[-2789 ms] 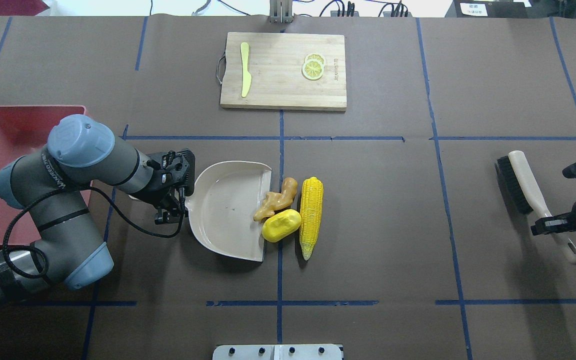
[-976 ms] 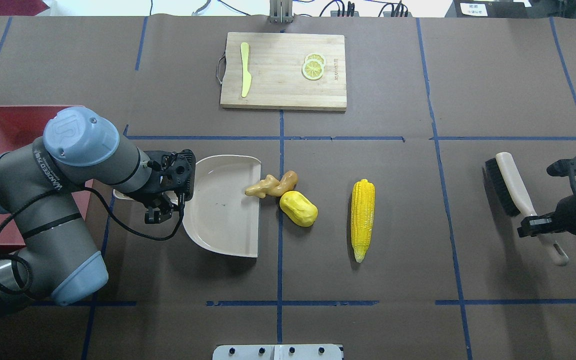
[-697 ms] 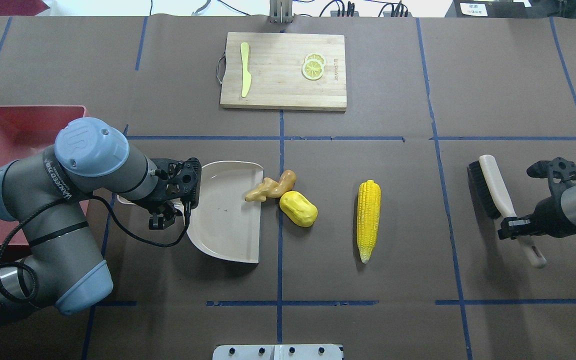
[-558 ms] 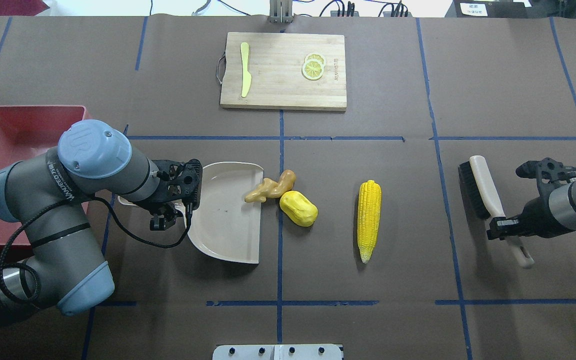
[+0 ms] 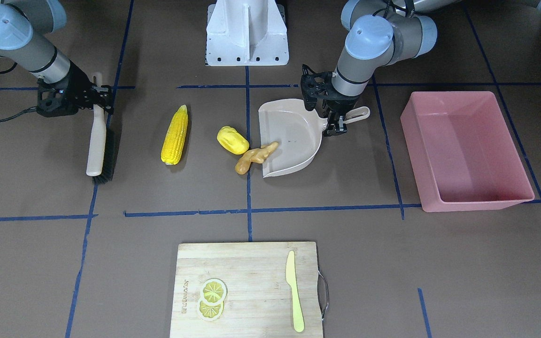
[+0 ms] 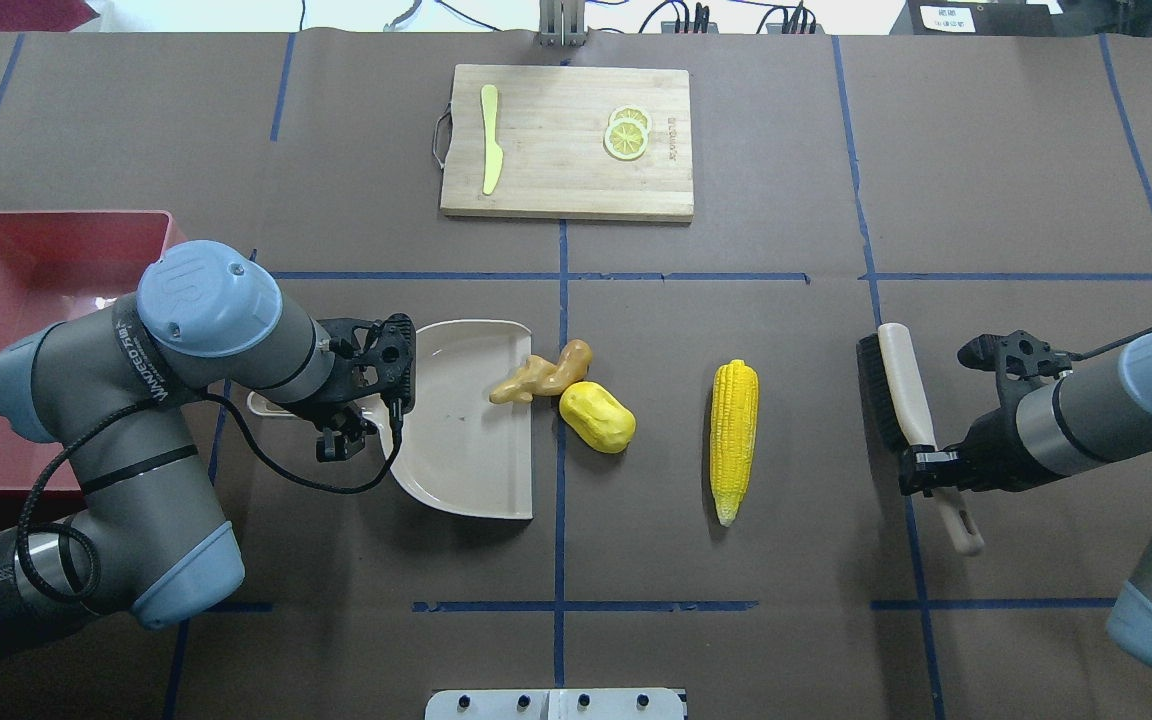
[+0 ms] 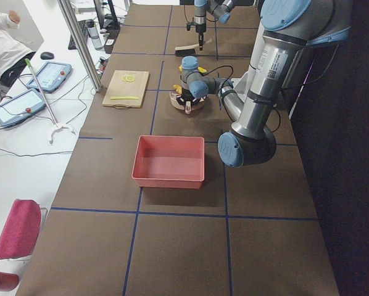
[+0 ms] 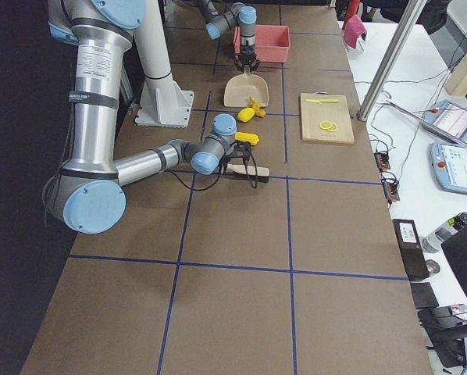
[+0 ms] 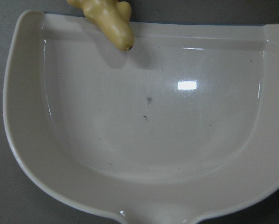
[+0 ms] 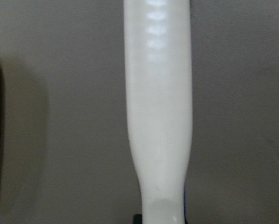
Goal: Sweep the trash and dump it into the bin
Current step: 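Lift the white brush with the right gripper and move it toward the corn, then sweep the corn, potato and ginger into the dustpan with the right-held brush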
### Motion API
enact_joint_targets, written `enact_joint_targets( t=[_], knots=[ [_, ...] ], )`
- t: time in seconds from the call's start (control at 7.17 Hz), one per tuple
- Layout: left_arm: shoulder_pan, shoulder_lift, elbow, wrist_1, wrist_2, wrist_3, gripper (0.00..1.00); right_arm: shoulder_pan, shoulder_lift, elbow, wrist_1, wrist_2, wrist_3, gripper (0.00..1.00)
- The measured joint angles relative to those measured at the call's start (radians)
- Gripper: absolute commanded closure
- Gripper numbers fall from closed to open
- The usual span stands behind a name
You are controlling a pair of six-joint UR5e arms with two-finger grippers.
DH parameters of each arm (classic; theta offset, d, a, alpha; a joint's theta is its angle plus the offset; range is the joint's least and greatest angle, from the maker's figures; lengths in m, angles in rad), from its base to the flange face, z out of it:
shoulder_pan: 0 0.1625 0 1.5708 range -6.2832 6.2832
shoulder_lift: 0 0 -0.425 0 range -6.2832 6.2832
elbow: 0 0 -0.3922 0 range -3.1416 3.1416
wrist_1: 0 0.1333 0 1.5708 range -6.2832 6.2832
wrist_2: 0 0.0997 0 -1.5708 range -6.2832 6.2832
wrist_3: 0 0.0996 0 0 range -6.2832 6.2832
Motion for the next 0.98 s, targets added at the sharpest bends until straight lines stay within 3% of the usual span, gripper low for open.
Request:
enact_joint_targets(
  t=[0.98],
  knots=[
    [0.002,-0.004,0.004,-0.002,-0.002,-0.008,0.97,-0.156,0.362,0.007,-0.386,-0.103,0.152,1.0]
  ],
)
